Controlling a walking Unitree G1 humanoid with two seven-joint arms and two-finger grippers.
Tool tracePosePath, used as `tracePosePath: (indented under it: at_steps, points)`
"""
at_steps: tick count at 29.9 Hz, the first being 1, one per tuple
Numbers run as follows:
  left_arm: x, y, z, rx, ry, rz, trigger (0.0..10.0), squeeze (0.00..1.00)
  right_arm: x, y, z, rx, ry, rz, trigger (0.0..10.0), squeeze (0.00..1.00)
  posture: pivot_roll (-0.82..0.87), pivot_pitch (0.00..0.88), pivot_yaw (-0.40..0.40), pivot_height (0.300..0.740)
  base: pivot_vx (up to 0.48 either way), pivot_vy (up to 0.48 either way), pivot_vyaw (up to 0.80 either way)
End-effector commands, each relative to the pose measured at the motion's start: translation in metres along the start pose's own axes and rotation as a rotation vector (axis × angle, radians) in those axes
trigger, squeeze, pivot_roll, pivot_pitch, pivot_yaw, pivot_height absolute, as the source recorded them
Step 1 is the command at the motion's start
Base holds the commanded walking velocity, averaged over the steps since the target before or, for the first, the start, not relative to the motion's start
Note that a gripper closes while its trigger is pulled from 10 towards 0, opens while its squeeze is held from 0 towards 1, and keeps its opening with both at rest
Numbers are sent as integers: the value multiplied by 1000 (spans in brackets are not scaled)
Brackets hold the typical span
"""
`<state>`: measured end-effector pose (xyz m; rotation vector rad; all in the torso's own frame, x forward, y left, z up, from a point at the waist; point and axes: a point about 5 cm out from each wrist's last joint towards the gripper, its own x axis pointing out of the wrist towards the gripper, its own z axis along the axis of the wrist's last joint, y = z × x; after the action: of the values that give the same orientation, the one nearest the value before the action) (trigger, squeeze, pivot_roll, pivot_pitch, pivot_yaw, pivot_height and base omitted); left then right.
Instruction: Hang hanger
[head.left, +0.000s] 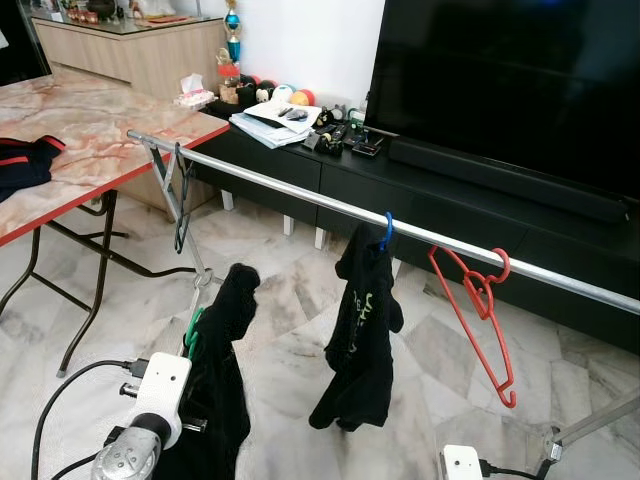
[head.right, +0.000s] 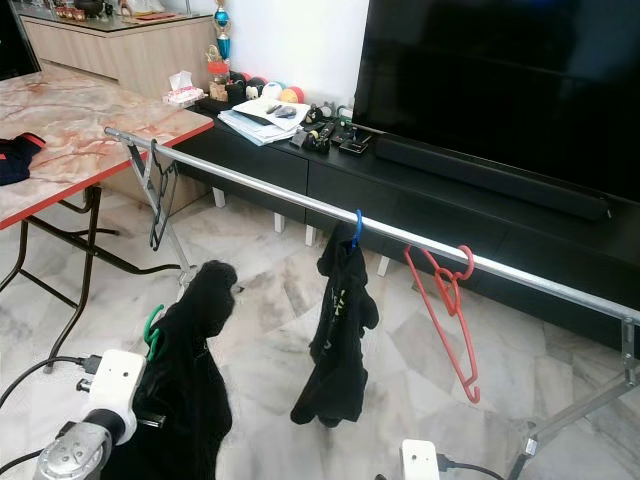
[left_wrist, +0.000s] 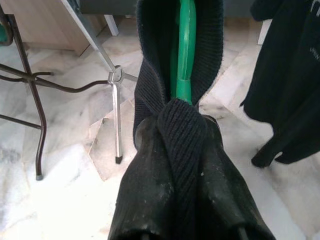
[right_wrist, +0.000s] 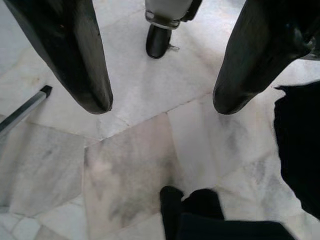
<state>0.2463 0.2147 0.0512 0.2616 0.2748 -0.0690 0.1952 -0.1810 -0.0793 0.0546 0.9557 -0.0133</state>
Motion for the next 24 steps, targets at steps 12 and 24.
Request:
tracePosePath:
  at_steps: [12,24]
  points:
    - [2,3,15,28,-48,-23,10000,0,-1,1,-6,34,4,-15,10000,0,222,0,-26,740,242,0,0]
    - [1,5,15,29,-43,-27,10000,0,0,3,-5,27,3,-2,10000,0,230,0,-28,740,332,0,0]
